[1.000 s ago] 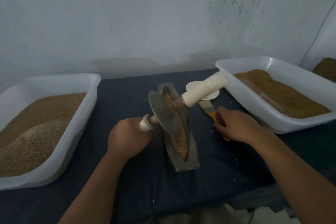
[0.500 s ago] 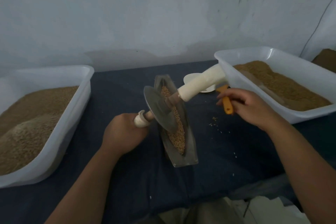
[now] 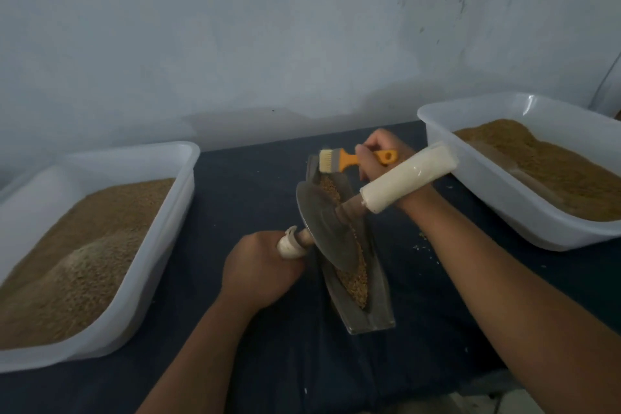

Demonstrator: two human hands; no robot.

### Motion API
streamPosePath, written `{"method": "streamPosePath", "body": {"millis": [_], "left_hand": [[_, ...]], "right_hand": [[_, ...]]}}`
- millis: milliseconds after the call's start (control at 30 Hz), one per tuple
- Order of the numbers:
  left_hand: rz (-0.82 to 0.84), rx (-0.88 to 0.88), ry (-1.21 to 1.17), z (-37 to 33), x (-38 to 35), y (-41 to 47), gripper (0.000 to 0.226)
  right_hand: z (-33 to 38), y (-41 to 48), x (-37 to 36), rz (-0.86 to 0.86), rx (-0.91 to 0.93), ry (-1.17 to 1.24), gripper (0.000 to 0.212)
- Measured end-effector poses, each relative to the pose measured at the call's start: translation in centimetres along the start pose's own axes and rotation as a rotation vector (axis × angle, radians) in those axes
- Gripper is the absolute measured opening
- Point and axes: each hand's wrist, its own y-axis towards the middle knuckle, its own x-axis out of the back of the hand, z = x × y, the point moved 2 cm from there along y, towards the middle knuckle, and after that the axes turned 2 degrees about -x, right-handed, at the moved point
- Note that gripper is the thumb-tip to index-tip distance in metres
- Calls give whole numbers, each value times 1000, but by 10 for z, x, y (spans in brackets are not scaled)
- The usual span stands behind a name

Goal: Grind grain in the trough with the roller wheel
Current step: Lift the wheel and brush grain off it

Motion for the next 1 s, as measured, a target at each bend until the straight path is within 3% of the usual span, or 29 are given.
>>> {"method": "streamPosePath", "body": {"millis": [233, 300, 433, 533, 633, 833, 933, 1000], "left_hand": [[-25, -3, -79, 0, 3, 1, 5], [-33, 0, -88, 2, 3, 2, 5], [-16, 7, -79, 4, 3, 3, 6], [-29, -1, -78, 3, 2, 3, 9], [-34, -13, -87, 4, 2, 3, 11], [-46, 16, -118, 4, 3, 4, 9], [-49, 26, -125, 4, 3, 4, 14], [-64, 29, -124, 5, 6, 5, 17]], "right_hand": [[-11, -2, -15, 233, 93, -228, 27], [-10, 0, -4, 145, 82, -250, 23], [2, 8, 6, -5, 15, -52, 24], [10, 4, -4, 114, 24, -61, 19], [2, -3, -5, 331, -2, -311, 18], [9, 9, 0, 89, 65, -173, 16], [9, 6, -12, 259, 96, -358, 15], [11, 5, -12, 276, 135, -504, 14]]}}
